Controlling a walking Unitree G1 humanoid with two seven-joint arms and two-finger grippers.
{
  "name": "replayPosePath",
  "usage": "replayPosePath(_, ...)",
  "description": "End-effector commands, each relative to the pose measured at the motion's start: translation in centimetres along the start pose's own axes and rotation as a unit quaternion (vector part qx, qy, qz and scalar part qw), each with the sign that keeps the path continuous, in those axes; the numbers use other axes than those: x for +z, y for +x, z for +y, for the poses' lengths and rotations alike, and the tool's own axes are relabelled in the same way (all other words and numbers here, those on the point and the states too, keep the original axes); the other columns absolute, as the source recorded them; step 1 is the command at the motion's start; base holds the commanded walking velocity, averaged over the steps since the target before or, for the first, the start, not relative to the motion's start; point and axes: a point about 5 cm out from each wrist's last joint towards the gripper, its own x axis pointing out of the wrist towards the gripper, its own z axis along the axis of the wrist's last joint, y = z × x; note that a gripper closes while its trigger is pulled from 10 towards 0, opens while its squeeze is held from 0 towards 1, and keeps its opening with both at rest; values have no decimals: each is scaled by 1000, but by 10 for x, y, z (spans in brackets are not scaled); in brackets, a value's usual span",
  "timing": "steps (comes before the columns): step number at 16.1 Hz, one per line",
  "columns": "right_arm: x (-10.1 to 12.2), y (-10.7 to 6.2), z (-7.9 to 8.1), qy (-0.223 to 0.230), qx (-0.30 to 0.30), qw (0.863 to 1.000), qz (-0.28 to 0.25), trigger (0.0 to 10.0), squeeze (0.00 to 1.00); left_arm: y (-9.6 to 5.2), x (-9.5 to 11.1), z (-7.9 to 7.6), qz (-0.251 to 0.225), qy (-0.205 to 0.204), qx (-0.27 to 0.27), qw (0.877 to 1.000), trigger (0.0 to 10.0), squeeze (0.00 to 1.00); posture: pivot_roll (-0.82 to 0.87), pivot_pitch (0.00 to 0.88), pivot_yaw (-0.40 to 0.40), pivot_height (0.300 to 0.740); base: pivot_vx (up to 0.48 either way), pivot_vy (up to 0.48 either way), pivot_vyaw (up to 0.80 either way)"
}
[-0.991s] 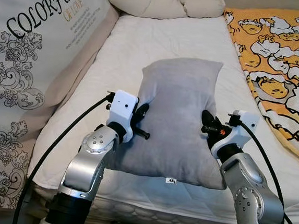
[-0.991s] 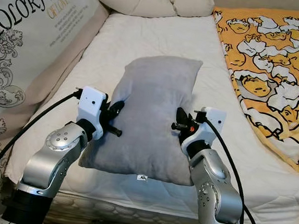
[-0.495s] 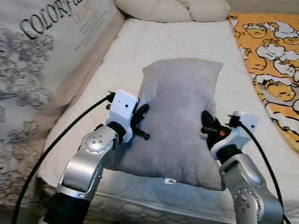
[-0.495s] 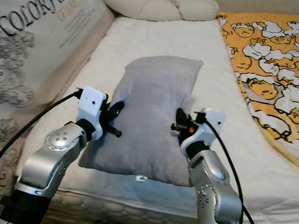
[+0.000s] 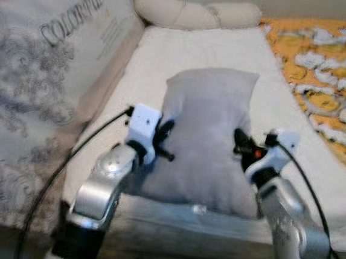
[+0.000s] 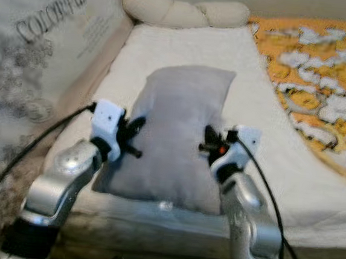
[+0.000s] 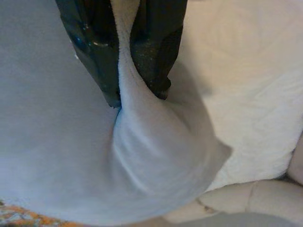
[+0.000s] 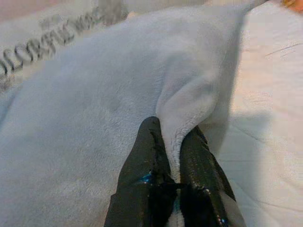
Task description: Clean up the room
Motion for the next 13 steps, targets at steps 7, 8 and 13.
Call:
replayPosePath(7, 4, 2, 6, -3, 8, 1000, -18, 10000, 0, -1, 7, 6, -13, 14, 9, 1000, 10000, 0, -59, 0, 124, 740, 0, 328, 0)
replayPosePath(8, 4, 1, 6, -2, 7, 1000, -19, 10000, 0, -1, 8, 6, -13, 15, 7, 1000, 10000, 0, -59, 0, 125, 740, 0, 326, 0)
replayPosePath(13, 4, 3, 6, -7, 12, 1000, -13, 10000, 0, -1, 7, 8, -11, 8, 21, 1000, 10000, 0, -56, 0, 117, 740, 0, 229, 0)
